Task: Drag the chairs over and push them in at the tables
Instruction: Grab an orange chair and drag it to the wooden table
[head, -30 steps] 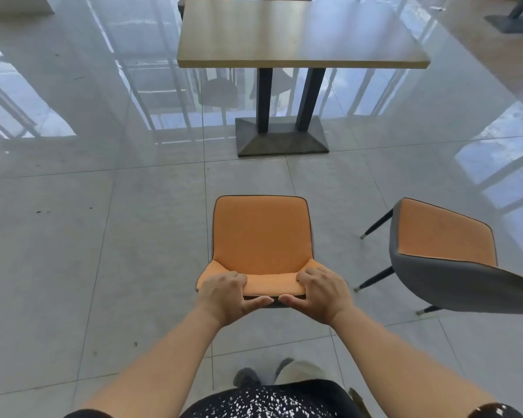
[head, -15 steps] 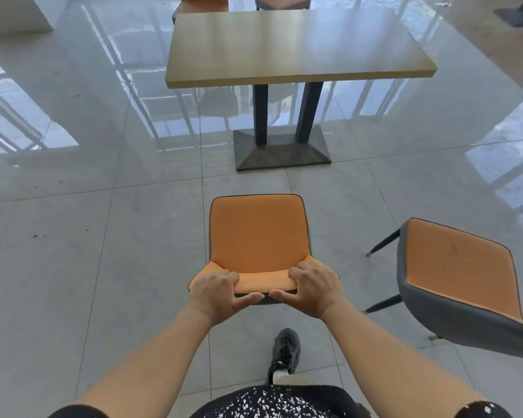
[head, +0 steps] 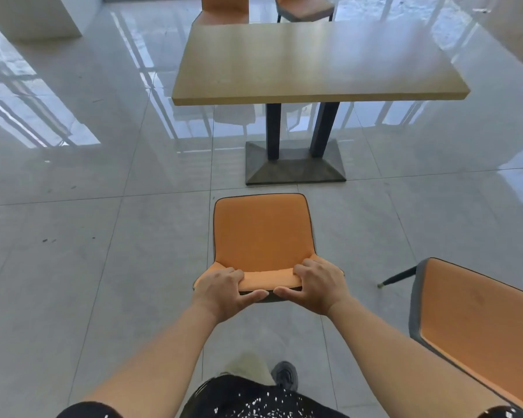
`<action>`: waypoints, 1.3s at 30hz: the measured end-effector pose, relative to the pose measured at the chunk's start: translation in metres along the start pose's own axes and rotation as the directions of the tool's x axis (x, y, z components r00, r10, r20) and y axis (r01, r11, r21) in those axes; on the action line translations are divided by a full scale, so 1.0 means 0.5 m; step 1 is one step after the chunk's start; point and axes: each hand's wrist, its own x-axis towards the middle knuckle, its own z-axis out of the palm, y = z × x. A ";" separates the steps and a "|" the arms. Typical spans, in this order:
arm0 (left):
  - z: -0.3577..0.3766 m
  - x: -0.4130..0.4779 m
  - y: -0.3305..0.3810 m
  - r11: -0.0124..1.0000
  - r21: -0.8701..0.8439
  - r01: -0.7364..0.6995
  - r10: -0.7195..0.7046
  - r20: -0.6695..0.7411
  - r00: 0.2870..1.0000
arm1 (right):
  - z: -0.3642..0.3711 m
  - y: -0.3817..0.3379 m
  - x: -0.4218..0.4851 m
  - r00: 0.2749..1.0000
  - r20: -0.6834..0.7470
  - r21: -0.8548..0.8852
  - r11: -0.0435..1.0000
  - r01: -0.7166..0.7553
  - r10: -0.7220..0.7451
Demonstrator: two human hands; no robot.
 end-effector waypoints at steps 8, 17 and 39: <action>-0.030 0.106 0.002 1.000 0.019 0.005 -0.005 0.002 1.000 | -0.026 0.059 0.103 0.998 0.058 0.025 1.000 0.015 -0.016; -0.076 0.283 -0.023 0.999 0.030 0.012 -0.013 0.010 1.000 | -0.054 0.127 0.284 0.996 0.083 0.048 0.999 0.013 -0.017; -0.163 0.606 -0.101 1.000 0.007 -0.013 0.013 -0.043 0.999 | -0.096 0.223 0.607 0.999 0.041 0.028 1.000 0.014 -0.015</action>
